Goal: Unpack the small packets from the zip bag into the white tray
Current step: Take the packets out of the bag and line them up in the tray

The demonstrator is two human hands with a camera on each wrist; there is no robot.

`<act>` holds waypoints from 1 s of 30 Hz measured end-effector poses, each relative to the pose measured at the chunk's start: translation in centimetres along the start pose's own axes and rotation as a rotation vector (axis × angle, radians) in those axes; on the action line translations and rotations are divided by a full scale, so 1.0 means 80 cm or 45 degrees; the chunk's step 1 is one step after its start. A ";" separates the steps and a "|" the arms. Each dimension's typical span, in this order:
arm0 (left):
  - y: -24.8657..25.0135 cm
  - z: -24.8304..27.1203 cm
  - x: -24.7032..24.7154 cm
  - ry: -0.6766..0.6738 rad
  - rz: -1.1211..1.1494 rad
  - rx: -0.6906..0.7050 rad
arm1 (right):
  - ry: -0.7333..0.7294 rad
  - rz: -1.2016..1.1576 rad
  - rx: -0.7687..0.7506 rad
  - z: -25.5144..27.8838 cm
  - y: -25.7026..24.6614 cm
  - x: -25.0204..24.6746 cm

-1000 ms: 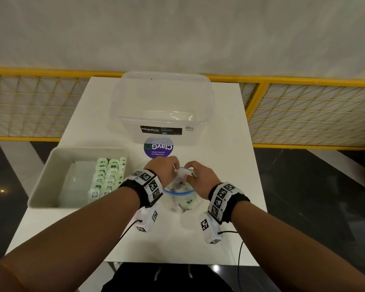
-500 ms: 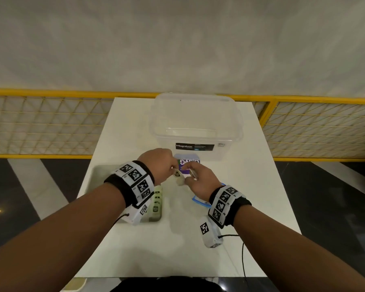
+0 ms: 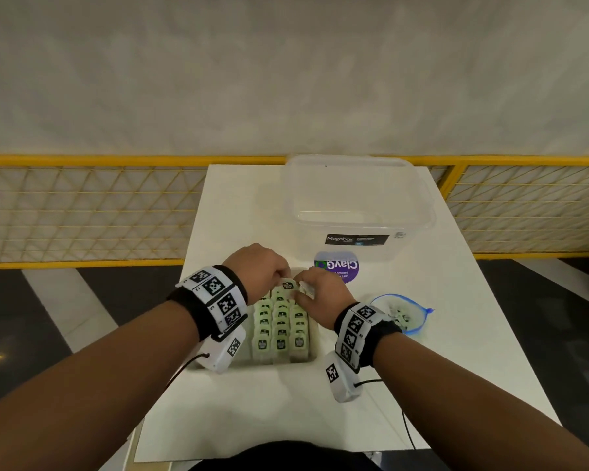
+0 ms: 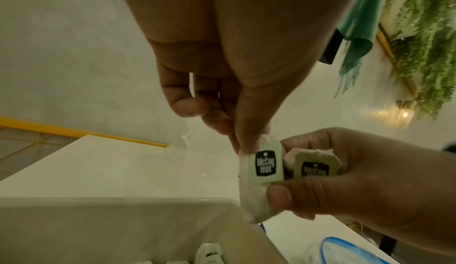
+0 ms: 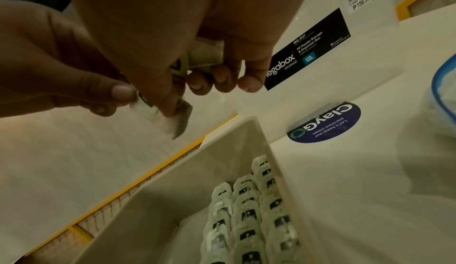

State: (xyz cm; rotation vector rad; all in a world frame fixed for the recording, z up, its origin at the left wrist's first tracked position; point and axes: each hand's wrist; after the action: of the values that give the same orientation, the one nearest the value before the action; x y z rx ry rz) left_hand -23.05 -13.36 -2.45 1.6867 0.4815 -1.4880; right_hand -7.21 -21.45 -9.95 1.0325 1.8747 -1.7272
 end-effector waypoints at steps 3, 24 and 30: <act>-0.028 -0.003 -0.004 0.026 -0.048 -0.068 | -0.035 0.003 0.111 -0.003 -0.004 0.008; -0.095 -0.038 0.088 -0.261 -0.472 -0.390 | -0.095 -0.082 0.359 -0.026 0.020 0.034; -0.098 -0.033 0.092 -0.231 -0.490 -0.375 | -0.100 -0.085 0.357 -0.026 0.025 0.034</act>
State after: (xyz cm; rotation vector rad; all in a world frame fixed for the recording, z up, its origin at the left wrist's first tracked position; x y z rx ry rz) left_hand -25.49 -8.34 -12.03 1.2621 0.9162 -1.7243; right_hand -7.12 -18.78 -12.94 0.9927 1.6693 -2.0826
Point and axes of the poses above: each hand's wrist, its own z-axis away from the middle knuckle, its own x-axis out of the palm, y = z × x, and after that the axes turned 15 degrees about y, right-handed
